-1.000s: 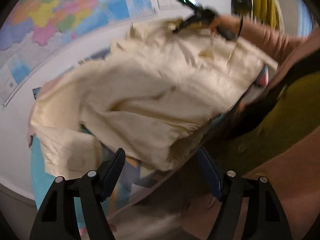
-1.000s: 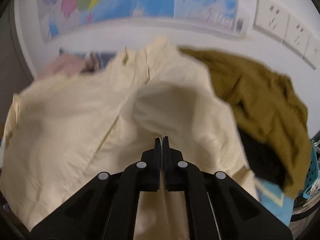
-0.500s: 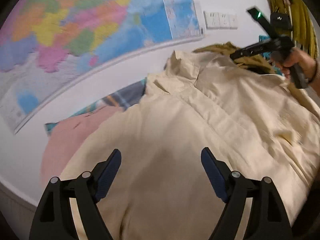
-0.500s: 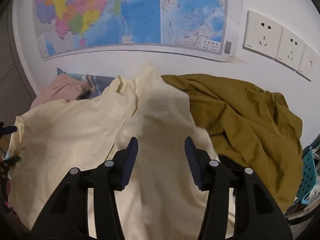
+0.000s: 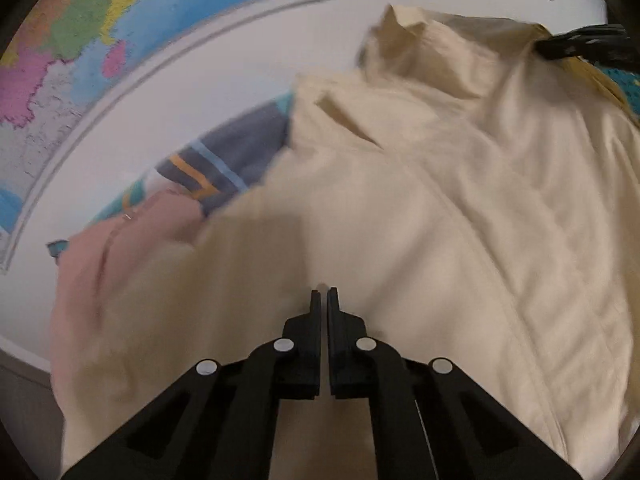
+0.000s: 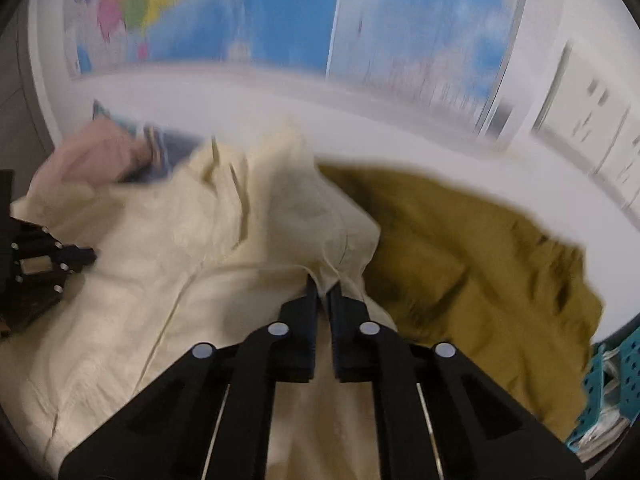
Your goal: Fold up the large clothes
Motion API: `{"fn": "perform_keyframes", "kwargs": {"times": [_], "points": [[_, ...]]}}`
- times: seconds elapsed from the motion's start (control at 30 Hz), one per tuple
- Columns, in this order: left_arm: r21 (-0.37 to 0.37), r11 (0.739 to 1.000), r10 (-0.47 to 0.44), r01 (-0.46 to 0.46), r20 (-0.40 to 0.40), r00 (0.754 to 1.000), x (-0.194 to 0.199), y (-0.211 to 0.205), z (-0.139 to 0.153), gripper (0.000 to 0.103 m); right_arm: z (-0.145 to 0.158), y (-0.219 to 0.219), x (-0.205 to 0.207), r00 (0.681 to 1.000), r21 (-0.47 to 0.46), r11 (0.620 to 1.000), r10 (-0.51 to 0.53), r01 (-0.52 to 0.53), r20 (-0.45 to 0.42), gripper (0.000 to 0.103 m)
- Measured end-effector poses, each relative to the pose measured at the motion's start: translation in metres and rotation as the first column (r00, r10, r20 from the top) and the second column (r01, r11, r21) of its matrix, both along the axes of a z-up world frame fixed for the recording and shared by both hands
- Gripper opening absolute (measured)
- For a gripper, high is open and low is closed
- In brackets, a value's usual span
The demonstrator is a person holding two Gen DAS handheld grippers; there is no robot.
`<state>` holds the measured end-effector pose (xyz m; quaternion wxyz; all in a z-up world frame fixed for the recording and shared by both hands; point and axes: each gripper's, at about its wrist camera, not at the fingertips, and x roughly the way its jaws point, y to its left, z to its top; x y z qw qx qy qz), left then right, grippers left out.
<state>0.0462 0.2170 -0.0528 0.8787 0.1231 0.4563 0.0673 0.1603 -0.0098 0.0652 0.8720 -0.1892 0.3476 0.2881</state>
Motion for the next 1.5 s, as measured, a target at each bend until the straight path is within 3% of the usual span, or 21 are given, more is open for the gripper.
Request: {"fn": "perform_keyframes", "kwargs": {"times": [0.1,0.13,0.17,0.2,0.27,0.4,0.47,0.5,0.6,0.73,0.87,1.03,1.1,1.13,1.17,1.2,1.23,1.33,1.4,1.5], "points": [[-0.006,0.999,0.053,-0.053,0.036,0.998,0.017,0.013,0.010,0.004,0.011,-0.002,0.006,0.999,0.078,0.996,-0.034,0.032,0.032,0.003],[-0.026,0.998,0.065,-0.063,0.060,0.996,0.019,0.018,0.016,0.005,0.006,0.000,0.010,0.999,0.058,0.997,-0.045,0.043,0.030,0.003],[-0.034,0.998,0.063,-0.060,0.078,0.995,0.021,0.023,0.020,0.014,-0.002,0.002,0.014,0.998,0.021,0.998,-0.057,0.056,0.030,0.003],[-0.022,0.997,0.069,-0.067,0.093,0.993,0.024,0.026,0.023,0.032,-0.007,0.004,0.017,0.998,0.009,0.998,-0.060,0.060,0.021,0.003],[0.010,0.997,0.077,-0.079,0.125,0.989,0.026,0.031,0.028,0.050,-0.018,0.005,0.024,0.997,0.016,0.998,-0.067,0.068,-0.024,0.004],[0.078,0.993,0.083,-0.091,0.095,0.992,0.032,0.034,0.021,0.050,-0.018,0.000,0.026,0.996,0.027,0.997,-0.073,0.074,-0.056,0.017],[0.063,0.994,0.084,-0.091,0.105,0.991,0.028,0.036,0.023,0.050,0.000,-0.026,0.011,0.996,0.110,0.991,-0.067,0.074,-0.067,0.049],[0.050,0.995,0.078,-0.084,0.116,0.990,0.021,0.033,0.026,0.050,0.006,-0.040,0.004,0.995,0.134,0.988,-0.073,0.081,-0.063,0.053],[0.050,0.998,0.031,-0.039,0.158,0.987,0.004,0.019,0.038,0.055,0.019,-0.111,-0.028,0.990,0.201,0.971,-0.112,0.126,-0.080,0.056],[0.015,0.998,-0.055,0.053,0.197,0.979,-0.012,-0.008,0.053,0.058,-0.001,-0.193,-0.066,0.962,0.197,0.952,-0.200,0.236,-0.184,0.064],[-0.020,0.988,-0.148,0.156,0.208,0.967,-0.022,-0.045,0.061,0.064,-0.036,-0.273,-0.114,0.899,0.180,0.909,-0.310,0.376,-0.311,0.073],[-0.012,0.960,-0.270,0.279,0.214,0.939,-0.027,-0.095,0.063,0.070,-0.065,-0.326,-0.156,0.848,0.227,0.859,-0.347,0.459,-0.402,0.079],[0.005,0.949,-0.308,0.315,0.212,0.927,-0.024,-0.115,0.060,0.074,-0.081,-0.322,-0.162,0.844,0.258,0.864,-0.287,0.432,-0.454,0.071],[0.004,0.945,-0.321,0.327,0.204,0.925,-0.021,-0.124,0.058,0.074,-0.086,-0.319,-0.162,0.847,0.258,0.873,-0.266,0.414,-0.460,0.058],[0.002,0.940,-0.334,0.340,0.197,0.922,-0.018,-0.133,0.056,0.074,-0.088,-0.315,-0.162,0.855,0.263,0.880,-0.247,0.395,-0.455,0.033],[0.009,0.938,-0.341,0.346,0.194,0.920,-0.017,-0.140,0.055,0.074,-0.087,-0.312,-0.161,0.860,0.268,0.883,-0.238,0.385,-0.451,0.014],[0.022,0.938,-0.343,0.345,0.191,0.920,-0.014,-0.146,0.053,0.074,-0.080,-0.312,-0.161,0.872,0.279,0.885,-0.232,0.373,-0.431,0.003],[0.009,0.937,-0.346,0.349,0.168,0.923,-0.004,-0.156,0.049,0.074,-0.030,-0.329,-0.166,0.911,0.324,0.869,-0.282,0.375,-0.300,0.003],[0.006,0.935,-0.349,0.353,0.171,0.921,0.002,-0.162,0.049,0.074,0.024,-0.346,-0.175,0.929,0.360,0.856,-0.331,0.370,-0.167,0.003],[-0.016,0.931,-0.357,0.365,0.172,0.918,0.016,-0.177,0.049,0.074,0.071,-0.347,-0.184,0.946,0.360,0.877,-0.319,0.318,-0.058,0.003]]}}
